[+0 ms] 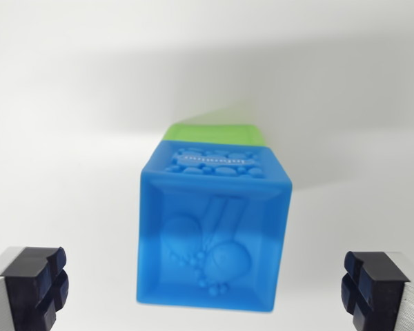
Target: Stack cube
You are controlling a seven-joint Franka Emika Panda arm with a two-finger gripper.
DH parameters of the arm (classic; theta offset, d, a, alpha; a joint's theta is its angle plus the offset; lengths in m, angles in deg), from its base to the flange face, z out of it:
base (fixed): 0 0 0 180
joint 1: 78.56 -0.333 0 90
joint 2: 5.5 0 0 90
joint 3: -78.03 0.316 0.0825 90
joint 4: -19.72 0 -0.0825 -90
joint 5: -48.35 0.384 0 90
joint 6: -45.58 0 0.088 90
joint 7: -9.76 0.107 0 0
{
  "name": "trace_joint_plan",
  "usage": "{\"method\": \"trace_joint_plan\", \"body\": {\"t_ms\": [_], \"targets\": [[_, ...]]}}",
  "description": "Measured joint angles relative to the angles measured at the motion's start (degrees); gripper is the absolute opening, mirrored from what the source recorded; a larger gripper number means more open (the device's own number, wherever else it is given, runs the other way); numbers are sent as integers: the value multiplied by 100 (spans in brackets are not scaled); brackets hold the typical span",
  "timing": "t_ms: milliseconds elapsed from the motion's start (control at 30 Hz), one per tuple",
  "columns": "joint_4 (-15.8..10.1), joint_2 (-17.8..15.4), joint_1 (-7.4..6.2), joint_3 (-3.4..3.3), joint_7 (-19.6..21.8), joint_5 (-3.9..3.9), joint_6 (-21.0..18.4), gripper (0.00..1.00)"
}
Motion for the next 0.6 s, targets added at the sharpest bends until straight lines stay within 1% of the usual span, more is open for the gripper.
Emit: {"method": "trace_joint_plan", "body": {"t_ms": [300, 600], "targets": [[11, -324, 0, -4, 1, -8, -326, 100], [110, -651, 0, -7, 10, -19, -756, 100]]}}
